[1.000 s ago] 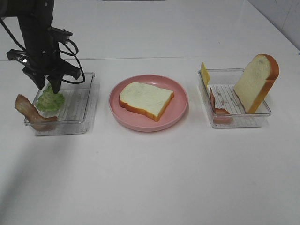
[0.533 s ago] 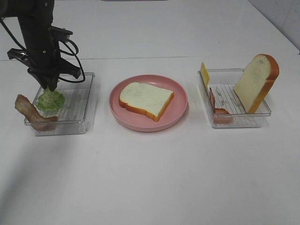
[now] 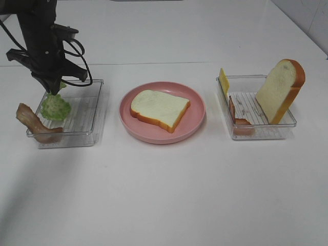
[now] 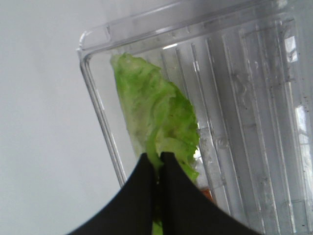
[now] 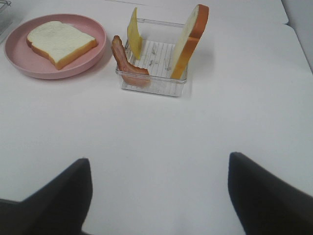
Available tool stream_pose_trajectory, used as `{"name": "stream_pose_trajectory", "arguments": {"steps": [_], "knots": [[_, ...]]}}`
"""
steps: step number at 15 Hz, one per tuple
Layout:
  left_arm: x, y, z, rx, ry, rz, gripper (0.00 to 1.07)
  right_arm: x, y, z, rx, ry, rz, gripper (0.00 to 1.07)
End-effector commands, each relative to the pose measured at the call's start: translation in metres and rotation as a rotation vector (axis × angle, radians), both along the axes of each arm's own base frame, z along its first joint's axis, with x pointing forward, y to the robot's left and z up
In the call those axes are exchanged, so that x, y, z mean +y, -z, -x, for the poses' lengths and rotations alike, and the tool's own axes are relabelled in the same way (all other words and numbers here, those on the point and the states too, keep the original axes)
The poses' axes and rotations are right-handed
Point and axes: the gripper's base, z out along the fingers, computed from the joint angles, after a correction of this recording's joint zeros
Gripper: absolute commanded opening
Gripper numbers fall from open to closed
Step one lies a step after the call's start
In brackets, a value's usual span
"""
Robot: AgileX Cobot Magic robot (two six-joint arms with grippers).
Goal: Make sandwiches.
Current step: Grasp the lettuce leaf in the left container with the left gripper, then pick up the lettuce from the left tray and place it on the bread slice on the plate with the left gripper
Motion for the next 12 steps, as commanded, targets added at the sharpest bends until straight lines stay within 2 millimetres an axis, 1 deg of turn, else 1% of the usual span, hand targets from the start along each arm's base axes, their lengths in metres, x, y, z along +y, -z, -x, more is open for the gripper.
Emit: {"name": "stream_pose_trajectory", "arguments": {"steps": [1, 4, 5, 6, 9, 12], "knots": [[-0.001, -0.034, 0.004, -0.077, 0.001, 0.025, 0.0, 0.0, 0.001, 0.001, -0.014, 0.004, 0.002, 0.73], [-0.005, -0.073, 0.008, -0.199, 0.005, 0.11, 0.0, 0.0, 0.001, 0.001, -0.014, 0.004, 0.002, 0.73], [-0.013, -0.09, 0.009, -0.267, 0.031, 0.213, 0.0, 0.0, 0.001, 0.001, -0.014, 0.004, 0.002, 0.73], [-0.016, -0.092, 0.009, -0.277, 0.037, 0.253, 0.0, 0.0, 0.001, 0.001, -0.014, 0.004, 0.002, 0.73], [-0.037, -0.096, 0.009, -0.279, 0.081, 0.497, 0.0, 0.0, 0.001, 0.001, -0.014, 0.004, 0.002, 0.73], [-0.062, -0.108, 0.009, -0.326, 0.116, 0.766, 0.0, 0.0, 0.001, 0.001, -0.014, 0.004, 0.002, 0.73]]}}
